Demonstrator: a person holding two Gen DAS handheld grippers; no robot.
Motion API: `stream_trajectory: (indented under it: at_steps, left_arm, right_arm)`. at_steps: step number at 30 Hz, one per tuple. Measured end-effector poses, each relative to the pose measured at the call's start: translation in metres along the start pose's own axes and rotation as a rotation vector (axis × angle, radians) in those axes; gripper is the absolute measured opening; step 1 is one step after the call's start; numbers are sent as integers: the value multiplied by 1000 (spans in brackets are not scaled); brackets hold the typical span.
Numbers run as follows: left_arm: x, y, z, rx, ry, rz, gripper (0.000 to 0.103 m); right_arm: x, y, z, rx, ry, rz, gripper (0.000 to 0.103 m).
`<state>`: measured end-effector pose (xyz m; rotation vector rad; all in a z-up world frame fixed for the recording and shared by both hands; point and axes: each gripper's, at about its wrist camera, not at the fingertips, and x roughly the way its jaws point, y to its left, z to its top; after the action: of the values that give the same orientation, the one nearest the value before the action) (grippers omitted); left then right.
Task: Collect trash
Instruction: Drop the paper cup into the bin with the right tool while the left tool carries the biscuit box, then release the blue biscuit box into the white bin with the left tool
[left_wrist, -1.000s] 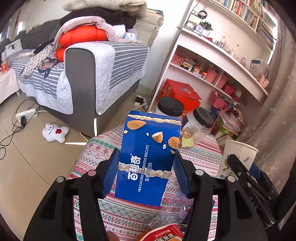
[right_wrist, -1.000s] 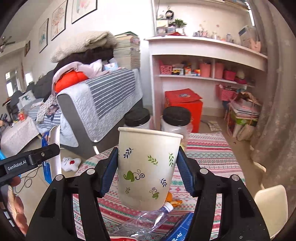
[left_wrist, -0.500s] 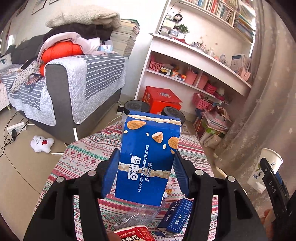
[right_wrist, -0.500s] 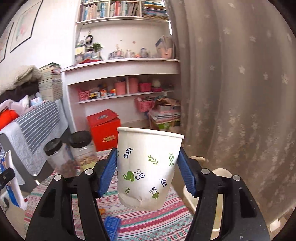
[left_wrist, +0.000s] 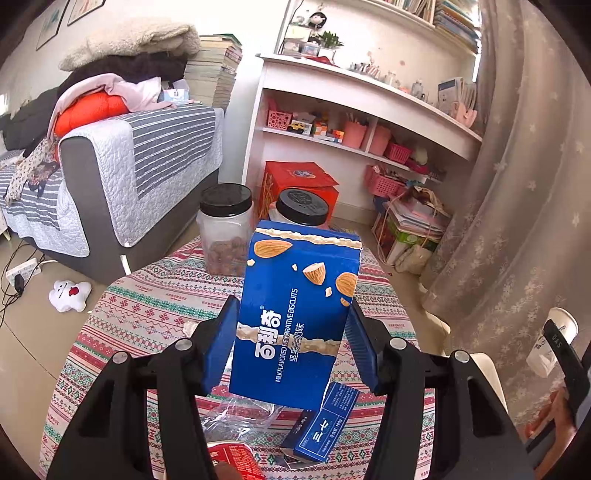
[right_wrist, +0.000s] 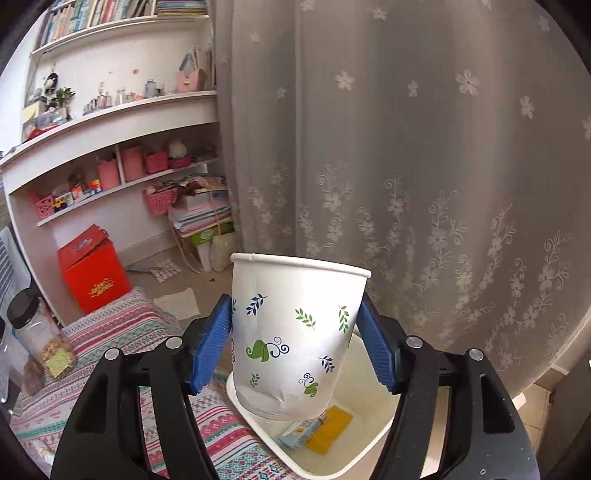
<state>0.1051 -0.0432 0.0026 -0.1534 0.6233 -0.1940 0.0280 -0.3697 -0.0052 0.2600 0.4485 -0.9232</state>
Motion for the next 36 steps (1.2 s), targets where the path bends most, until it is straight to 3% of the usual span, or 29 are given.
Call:
stream_trajectory:
  at_steps: [4, 7, 14, 20, 30, 31, 33, 36]
  left_arm:
    - [1, -25, -7, 38, 6, -26, 56]
    - [-1, -43, -8, 64, -5, -47, 56]
    - [6, -111, -13, 124, 35, -154, 56]
    - [14, -198, -21, 183, 103, -295, 56]
    - [27, -307, -34, 234, 199, -436, 57]
    - [32, -312, -35, 233, 229, -445, 59]
    - [42, -320, -37, 214, 284, -456, 74]
    - [47, -319, -37, 192, 319, -458, 78]
  right_arm:
    - [15, -18, 4, 21, 47, -35, 75]
    - [21, -34, 6, 50, 77, -48, 95]
    - [14, -81, 27, 172, 49, -41, 96]
    - [6, -133, 46, 288, -8, -83, 96]
    - [12, -192, 49, 411, -3, -145, 96]
    - [11, -195, 49, 418, -4, -147, 96]
    - [10, -198, 49, 424, -9, -155, 96]
    - [9, -200, 49, 439, -16, -154, 96]
